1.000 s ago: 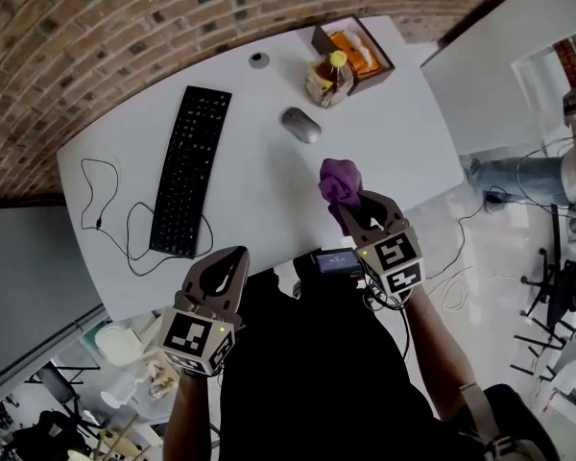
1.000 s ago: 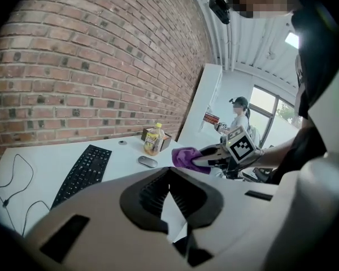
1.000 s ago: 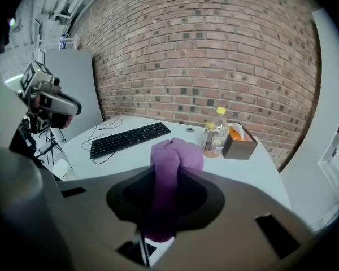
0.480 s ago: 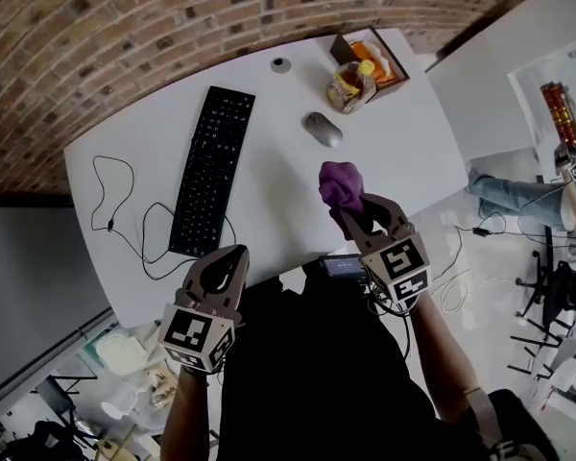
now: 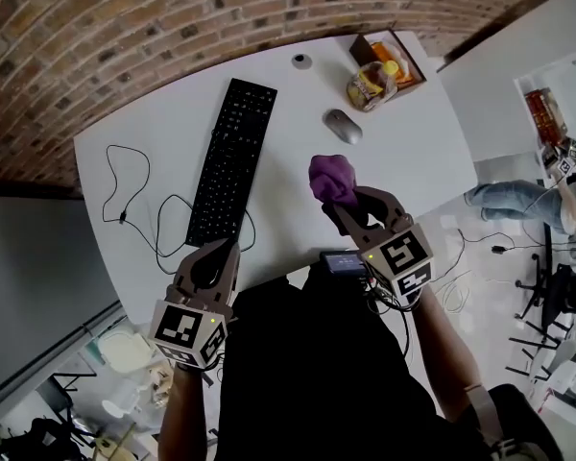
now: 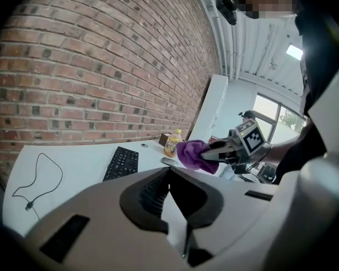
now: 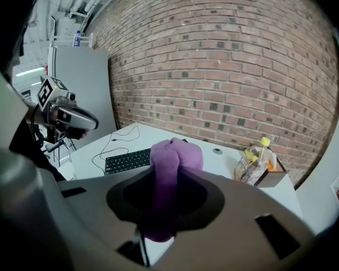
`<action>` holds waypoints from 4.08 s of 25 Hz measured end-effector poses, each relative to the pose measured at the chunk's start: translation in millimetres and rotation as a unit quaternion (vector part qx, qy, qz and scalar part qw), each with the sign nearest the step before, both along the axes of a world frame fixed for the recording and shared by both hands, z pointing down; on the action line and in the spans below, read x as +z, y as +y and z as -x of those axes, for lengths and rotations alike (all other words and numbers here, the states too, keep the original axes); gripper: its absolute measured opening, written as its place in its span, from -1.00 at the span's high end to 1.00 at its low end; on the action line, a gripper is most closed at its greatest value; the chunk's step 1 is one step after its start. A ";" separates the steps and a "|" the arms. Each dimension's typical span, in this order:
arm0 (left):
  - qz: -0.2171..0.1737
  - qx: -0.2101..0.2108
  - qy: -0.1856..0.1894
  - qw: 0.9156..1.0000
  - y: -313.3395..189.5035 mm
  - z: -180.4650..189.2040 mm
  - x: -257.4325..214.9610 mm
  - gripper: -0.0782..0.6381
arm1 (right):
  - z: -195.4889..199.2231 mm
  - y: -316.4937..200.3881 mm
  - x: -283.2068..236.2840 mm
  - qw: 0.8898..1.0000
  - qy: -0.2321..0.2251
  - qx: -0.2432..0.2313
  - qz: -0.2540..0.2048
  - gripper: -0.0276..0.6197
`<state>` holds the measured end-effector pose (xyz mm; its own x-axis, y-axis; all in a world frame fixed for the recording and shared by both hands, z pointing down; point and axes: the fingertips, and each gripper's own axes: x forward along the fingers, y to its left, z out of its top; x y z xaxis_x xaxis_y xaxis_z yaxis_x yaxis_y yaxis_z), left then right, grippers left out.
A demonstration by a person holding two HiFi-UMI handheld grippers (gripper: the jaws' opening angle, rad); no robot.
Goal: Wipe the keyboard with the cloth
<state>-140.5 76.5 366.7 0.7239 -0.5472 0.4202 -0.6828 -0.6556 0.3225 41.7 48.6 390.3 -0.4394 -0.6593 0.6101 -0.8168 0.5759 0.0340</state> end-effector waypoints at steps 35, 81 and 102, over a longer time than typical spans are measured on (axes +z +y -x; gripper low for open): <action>0.017 -0.086 0.008 0.996 -29.9 94.7 20.8 0.74 | 177.7 -16.0 47.3 0.977 -0.013 -0.208 0.047 0.61; 0.060 -0.103 0.001 0.993 -43.1 120.5 44.7 0.74 | 263.9 29.1 159.4 0.927 0.021 -0.341 0.157 0.61; 0.069 -0.099 -0.005 0.993 -56.4 116.9 48.0 0.74 | 245.7 -11.3 165.6 0.939 0.020 -0.309 0.151 0.61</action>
